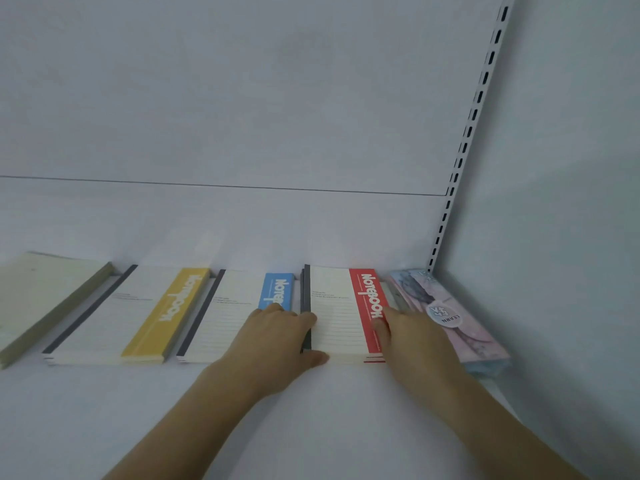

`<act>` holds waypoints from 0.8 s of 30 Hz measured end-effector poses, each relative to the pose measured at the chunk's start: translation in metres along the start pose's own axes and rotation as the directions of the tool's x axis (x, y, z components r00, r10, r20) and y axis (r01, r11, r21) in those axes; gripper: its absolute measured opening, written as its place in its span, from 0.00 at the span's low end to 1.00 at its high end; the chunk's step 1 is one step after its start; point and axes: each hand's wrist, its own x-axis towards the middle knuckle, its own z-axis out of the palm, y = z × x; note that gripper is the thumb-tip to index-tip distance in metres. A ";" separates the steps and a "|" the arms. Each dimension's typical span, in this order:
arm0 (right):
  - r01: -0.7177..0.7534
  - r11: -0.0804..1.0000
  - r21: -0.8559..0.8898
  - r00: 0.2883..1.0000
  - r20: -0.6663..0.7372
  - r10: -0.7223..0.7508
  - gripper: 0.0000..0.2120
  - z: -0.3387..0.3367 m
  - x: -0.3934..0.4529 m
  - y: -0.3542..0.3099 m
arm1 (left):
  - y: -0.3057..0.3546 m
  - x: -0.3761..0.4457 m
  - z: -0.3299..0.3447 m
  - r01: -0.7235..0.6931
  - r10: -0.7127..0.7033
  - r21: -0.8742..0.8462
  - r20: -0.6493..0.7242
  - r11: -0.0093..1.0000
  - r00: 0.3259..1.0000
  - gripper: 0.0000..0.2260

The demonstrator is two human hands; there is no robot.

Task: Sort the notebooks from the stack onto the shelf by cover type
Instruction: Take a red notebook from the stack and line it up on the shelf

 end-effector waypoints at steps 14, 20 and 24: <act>0.171 0.985 0.031 0.931 0.322 -0.172 0.24 -0.027 0.008 0.006 | 0.001 0.005 -0.002 0.022 -0.015 -0.097 0.071 0.995 0.997 0.25; 0.163 0.983 0.084 0.923 0.339 -0.182 0.19 -0.035 0.013 0.004 | 0.000 0.010 -0.005 0.002 0.009 -0.097 0.115 0.995 0.993 0.24; 0.143 0.985 0.095 0.926 0.339 -0.167 0.19 -0.033 0.011 0.004 | 0.000 0.009 -0.004 -0.008 0.017 -0.080 0.119 0.997 0.993 0.20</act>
